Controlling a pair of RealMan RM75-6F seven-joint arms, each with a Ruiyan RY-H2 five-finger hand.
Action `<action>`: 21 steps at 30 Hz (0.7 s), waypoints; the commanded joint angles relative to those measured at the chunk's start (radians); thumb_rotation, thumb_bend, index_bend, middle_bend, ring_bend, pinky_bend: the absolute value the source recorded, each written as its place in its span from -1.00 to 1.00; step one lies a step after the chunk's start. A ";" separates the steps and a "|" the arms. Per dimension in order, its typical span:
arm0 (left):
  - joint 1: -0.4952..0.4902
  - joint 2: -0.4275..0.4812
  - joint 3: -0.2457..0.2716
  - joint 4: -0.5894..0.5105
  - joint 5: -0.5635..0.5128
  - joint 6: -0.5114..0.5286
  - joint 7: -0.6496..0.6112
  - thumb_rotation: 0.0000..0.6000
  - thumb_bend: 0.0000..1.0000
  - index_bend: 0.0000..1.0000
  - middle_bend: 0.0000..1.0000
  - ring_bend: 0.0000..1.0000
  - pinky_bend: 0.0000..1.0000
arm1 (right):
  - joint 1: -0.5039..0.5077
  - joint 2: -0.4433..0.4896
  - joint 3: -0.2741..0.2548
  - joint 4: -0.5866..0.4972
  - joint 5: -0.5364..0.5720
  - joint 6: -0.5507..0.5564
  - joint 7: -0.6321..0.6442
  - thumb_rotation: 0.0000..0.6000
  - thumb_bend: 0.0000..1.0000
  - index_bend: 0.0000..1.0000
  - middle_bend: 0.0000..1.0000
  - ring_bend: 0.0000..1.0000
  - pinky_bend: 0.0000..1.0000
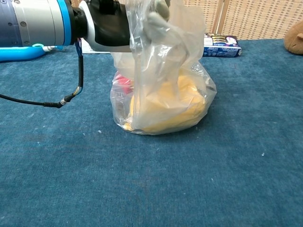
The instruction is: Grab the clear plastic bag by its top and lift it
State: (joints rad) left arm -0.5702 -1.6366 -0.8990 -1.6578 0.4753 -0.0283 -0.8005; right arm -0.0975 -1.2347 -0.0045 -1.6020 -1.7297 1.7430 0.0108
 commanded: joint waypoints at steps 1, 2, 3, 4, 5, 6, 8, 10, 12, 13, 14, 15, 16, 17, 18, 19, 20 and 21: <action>-0.022 0.021 0.025 -0.011 0.014 0.028 0.009 0.40 -0.08 -0.43 0.29 0.28 0.51 | 0.000 0.000 0.000 -0.001 0.000 0.000 -0.001 1.00 -0.41 -0.11 -0.07 -0.01 -0.29; -0.028 0.026 0.032 -0.014 0.018 0.036 0.011 0.45 0.03 -0.43 0.29 0.28 0.53 | 0.000 0.000 0.000 -0.001 -0.001 0.000 -0.002 1.00 -0.41 -0.11 -0.07 -0.01 -0.29; -0.036 0.033 0.040 -0.018 0.021 0.047 0.013 0.47 0.10 -0.43 0.29 0.28 0.53 | 0.001 0.000 0.000 -0.002 -0.001 0.000 -0.003 1.00 -0.41 -0.11 -0.07 -0.01 -0.29; -0.042 0.038 0.046 -0.021 0.021 0.054 0.011 0.50 0.18 -0.43 0.29 0.28 0.53 | 0.001 0.000 0.000 -0.003 -0.001 -0.001 -0.004 1.00 -0.41 -0.11 -0.07 -0.02 -0.29; -0.047 0.042 0.049 -0.023 0.020 0.059 0.008 0.52 0.24 -0.43 0.29 0.28 0.54 | 0.001 0.001 0.001 -0.004 -0.001 -0.001 -0.005 1.00 -0.41 -0.11 -0.07 -0.02 -0.29; -0.056 0.047 0.055 -0.022 0.025 0.066 0.011 0.52 0.28 -0.43 0.29 0.28 0.54 | 0.001 0.003 0.002 -0.008 -0.001 0.000 -0.006 1.00 -0.41 -0.11 -0.07 -0.02 -0.29; -0.069 0.052 0.064 -0.021 0.019 0.085 0.002 0.54 0.39 -0.43 0.29 0.28 0.55 | 0.003 0.003 0.002 -0.010 -0.001 -0.003 -0.010 1.00 -0.41 -0.11 -0.07 -0.02 -0.29; -0.082 0.056 0.071 -0.022 0.003 0.111 -0.016 0.58 0.46 -0.40 0.29 0.28 0.58 | 0.004 0.003 0.003 -0.013 0.000 -0.006 -0.013 1.00 -0.41 -0.11 -0.07 -0.01 -0.29; -0.103 0.063 0.082 -0.025 -0.017 0.147 -0.037 0.64 0.52 -0.33 0.29 0.29 0.61 | 0.007 0.002 0.003 -0.017 0.001 -0.012 -0.019 1.00 -0.41 -0.11 -0.07 -0.01 -0.29; -0.112 0.065 0.087 -0.027 -0.025 0.160 -0.044 0.65 0.54 -0.29 0.29 0.30 0.62 | 0.008 0.002 0.004 -0.018 0.001 -0.013 -0.021 1.00 -0.41 -0.11 -0.07 -0.02 -0.29; -0.121 0.068 0.090 -0.028 -0.034 0.169 -0.052 0.66 0.55 -0.27 0.29 0.31 0.62 | 0.009 0.001 0.004 -0.019 0.001 -0.014 -0.023 1.00 -0.41 -0.11 -0.07 -0.01 -0.29; -0.130 0.071 0.092 -0.032 -0.045 0.178 -0.064 0.67 0.55 -0.26 0.29 0.31 0.62 | 0.010 0.001 0.005 -0.020 0.001 -0.015 -0.024 1.00 -0.41 -0.11 -0.07 -0.01 -0.29; -0.134 0.072 0.090 -0.034 -0.053 0.181 -0.073 0.68 0.55 -0.26 0.29 0.32 0.63 | 0.010 0.001 0.005 -0.020 0.002 -0.015 -0.025 1.00 -0.41 -0.11 -0.07 -0.01 -0.29; -0.136 0.072 0.087 -0.037 -0.059 0.182 -0.082 0.69 0.54 -0.25 0.29 0.33 0.63 | 0.010 0.001 0.005 -0.021 0.004 -0.016 -0.025 1.00 -0.41 -0.11 -0.07 -0.01 -0.29; -0.138 0.070 0.081 -0.040 -0.069 0.182 -0.096 0.69 0.54 -0.25 0.29 0.33 0.63 | 0.009 0.001 0.005 -0.021 0.005 -0.016 -0.026 1.00 -0.41 -0.11 -0.07 -0.01 -0.29; -0.139 0.070 0.076 -0.043 -0.073 0.178 -0.104 0.70 0.53 -0.25 0.30 0.33 0.64 | 0.009 0.001 0.005 -0.021 0.006 -0.017 -0.025 1.00 -0.41 -0.11 -0.07 -0.01 -0.29; -0.140 0.070 0.070 -0.045 -0.073 0.175 -0.107 0.71 0.52 -0.25 0.30 0.33 0.64 | 0.009 0.001 0.005 -0.020 0.007 -0.016 -0.025 1.00 -0.41 -0.11 -0.07 -0.01 -0.29; -0.140 0.070 0.067 -0.046 -0.071 0.173 -0.108 0.71 0.52 -0.25 0.30 0.33 0.64 | 0.008 0.001 0.005 -0.019 0.008 -0.017 -0.024 1.00 -0.41 -0.11 -0.07 -0.01 -0.29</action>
State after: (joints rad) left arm -0.7082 -1.5671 -0.8276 -1.7007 0.4055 0.1469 -0.9058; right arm -0.0890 -1.2339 0.0002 -1.6216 -1.7222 1.7264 -0.0132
